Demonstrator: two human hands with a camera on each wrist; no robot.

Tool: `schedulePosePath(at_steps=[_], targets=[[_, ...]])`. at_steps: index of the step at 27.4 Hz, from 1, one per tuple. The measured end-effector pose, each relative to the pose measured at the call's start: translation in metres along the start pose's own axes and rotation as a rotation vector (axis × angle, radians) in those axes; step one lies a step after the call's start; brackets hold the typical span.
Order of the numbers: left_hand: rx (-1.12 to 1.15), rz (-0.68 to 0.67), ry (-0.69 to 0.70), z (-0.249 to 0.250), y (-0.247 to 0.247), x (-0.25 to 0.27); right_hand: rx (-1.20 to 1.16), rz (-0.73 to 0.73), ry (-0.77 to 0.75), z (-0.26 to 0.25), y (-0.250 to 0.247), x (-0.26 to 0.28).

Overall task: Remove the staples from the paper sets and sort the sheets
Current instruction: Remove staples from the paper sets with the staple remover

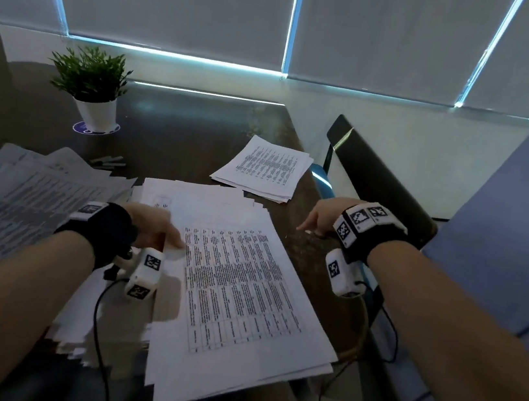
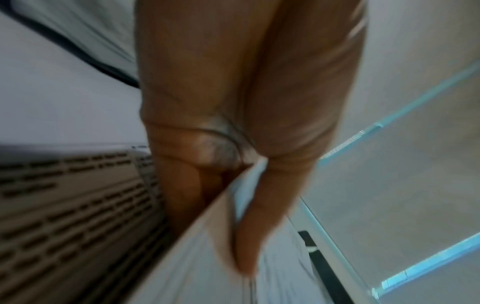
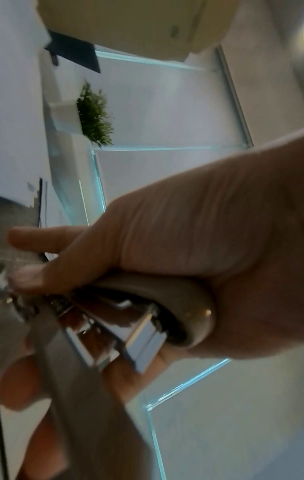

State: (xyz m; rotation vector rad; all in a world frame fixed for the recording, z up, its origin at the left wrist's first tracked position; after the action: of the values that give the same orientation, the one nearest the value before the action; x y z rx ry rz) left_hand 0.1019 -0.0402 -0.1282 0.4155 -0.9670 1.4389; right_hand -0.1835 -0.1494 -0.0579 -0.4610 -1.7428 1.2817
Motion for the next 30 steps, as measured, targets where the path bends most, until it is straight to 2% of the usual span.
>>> schedulePosePath(at_steps=[4,7,10,12,14,15,17,18,20,22,23,25,27,29,30], targets=[[-0.117,0.166,0.064,0.012,-0.005,0.005,0.144,0.045,0.048,0.006,-0.005,0.008],[-0.041,0.288,0.148,0.027,-0.014,0.013,0.237,0.221,0.065,0.005,-0.019,0.018],[-0.015,0.394,0.241,0.043,-0.024,0.021,0.219,0.396,0.175,0.014,-0.034,0.029],[0.056,0.444,0.305,0.051,-0.035,0.024,-0.045,0.531,0.2,0.028,-0.041,0.03],[0.224,0.422,0.382,0.057,-0.045,0.026,-0.559,0.667,0.149,0.044,-0.036,0.028],[0.323,0.406,0.425,0.061,-0.05,0.026,-0.896,0.671,0.079,0.046,-0.029,0.026],[0.511,0.358,0.507,0.069,-0.057,0.03,-1.478,0.514,-0.104,0.032,-0.009,0.02],[0.586,0.317,0.547,0.075,-0.056,0.032,-1.619,0.423,-0.173,0.025,-0.001,0.015],[0.68,0.22,0.621,0.088,-0.052,0.034,-1.577,0.306,-0.262,0.018,0.01,-0.002],[0.709,0.157,0.693,0.104,-0.048,0.037,-1.478,0.256,-0.3,0.01,0.014,-0.016],[0.726,0.169,0.718,0.11,-0.049,0.039,-1.445,0.264,-0.299,0.006,0.014,-0.02],[0.811,0.238,0.722,0.118,-0.055,0.041,-1.377,0.342,-0.275,0.002,0.011,-0.026],[0.83,0.294,0.687,0.123,-0.062,0.037,-1.347,0.492,-0.23,0.006,0.005,-0.038],[0.684,0.356,0.583,0.124,-0.067,0.027,-1.43,0.671,-0.21,0.011,-0.005,-0.052],[0.501,0.448,0.501,0.12,-0.073,0.017,-1.483,0.728,-0.192,0.013,-0.01,-0.058]])
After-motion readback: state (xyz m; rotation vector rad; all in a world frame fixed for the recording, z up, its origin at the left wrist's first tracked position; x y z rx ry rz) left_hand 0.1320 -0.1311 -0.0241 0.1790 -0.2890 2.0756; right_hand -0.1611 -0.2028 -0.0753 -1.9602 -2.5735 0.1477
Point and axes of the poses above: each hand's wrist, its own x-axis away from the middle knuckle, its own y-axis out of the palm, z = x × y, the point moved 7 cm from there along -x, towards the middle knuckle, and after that the axes turned 13 degrees about -y, right-handed, at the moved point
